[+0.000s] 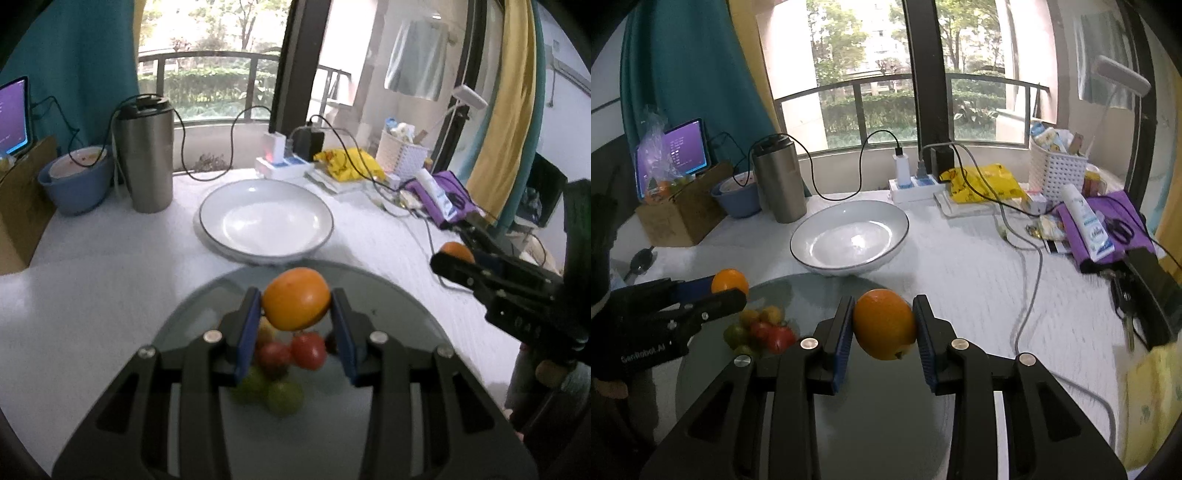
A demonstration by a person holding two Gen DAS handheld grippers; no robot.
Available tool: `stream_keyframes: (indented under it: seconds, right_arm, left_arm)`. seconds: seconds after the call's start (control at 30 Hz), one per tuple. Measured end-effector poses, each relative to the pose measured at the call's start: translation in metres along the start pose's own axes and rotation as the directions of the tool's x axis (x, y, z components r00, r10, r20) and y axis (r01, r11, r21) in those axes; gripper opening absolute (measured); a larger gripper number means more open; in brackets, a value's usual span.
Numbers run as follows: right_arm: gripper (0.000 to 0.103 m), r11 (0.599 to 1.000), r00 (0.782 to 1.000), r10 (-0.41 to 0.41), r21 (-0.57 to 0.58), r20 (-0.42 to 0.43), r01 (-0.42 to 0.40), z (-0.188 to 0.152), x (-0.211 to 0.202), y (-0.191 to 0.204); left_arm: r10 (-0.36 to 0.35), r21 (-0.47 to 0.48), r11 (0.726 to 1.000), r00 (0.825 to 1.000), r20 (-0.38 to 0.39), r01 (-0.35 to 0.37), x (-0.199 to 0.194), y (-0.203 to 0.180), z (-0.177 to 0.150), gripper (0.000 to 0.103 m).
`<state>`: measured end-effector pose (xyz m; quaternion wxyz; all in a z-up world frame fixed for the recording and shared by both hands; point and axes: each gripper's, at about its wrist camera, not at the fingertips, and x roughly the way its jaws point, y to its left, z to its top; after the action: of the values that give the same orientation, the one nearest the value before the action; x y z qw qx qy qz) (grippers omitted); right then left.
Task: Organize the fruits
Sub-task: 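Carry both held oranges over the white plate with both grippers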
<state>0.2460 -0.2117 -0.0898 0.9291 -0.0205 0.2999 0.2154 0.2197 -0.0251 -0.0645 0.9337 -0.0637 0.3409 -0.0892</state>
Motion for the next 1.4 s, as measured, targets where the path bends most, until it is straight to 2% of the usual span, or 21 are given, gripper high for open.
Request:
stream_keyframes:
  seconds: [0.23,0.5,0.77,0.97,1.17,1.4]
  right_arm:
    - [0.034,0.999,1.0,0.009,-0.034,0.0,-0.009,0.022,0.023,0.007]
    - [0.034,0.997,0.999,0.041,-0.063,-0.004,-0.041,0.05,0.067,0.012]
    - [0.034,0.995,0.998,0.062,-0.076,-0.027,-0.064,0.07,0.107,0.012]
    - [0.034,0.994,0.994,0.076,-0.076,-0.075,-0.082,0.083,0.139,0.013]
    - [0.034,0.992,0.985,0.09,-0.079,-0.146,-0.103,0.092,0.178,0.014]
    - [0.034,0.994,0.978,0.096,-0.025,-0.185,-0.102,0.106,0.213,0.012]
  left_arm:
    - [-0.005,-0.016,1.0,1.0,-0.006,0.005,0.024,0.016,0.019,0.04]
    - [-0.016,-0.022,1.0,1.0,-0.006,0.016,0.049,0.029,0.039,0.04]
    - [-0.016,-0.058,0.998,0.999,-0.046,0.013,0.084,0.044,0.06,0.04]
    - [0.029,-0.022,0.999,0.998,-0.061,-0.031,0.108,0.051,0.073,0.04]
    - [0.028,-0.027,0.999,0.994,-0.109,-0.031,0.136,0.064,0.086,0.04]
    - [0.018,-0.072,0.997,0.985,-0.17,-0.031,0.167,0.079,0.093,0.04]
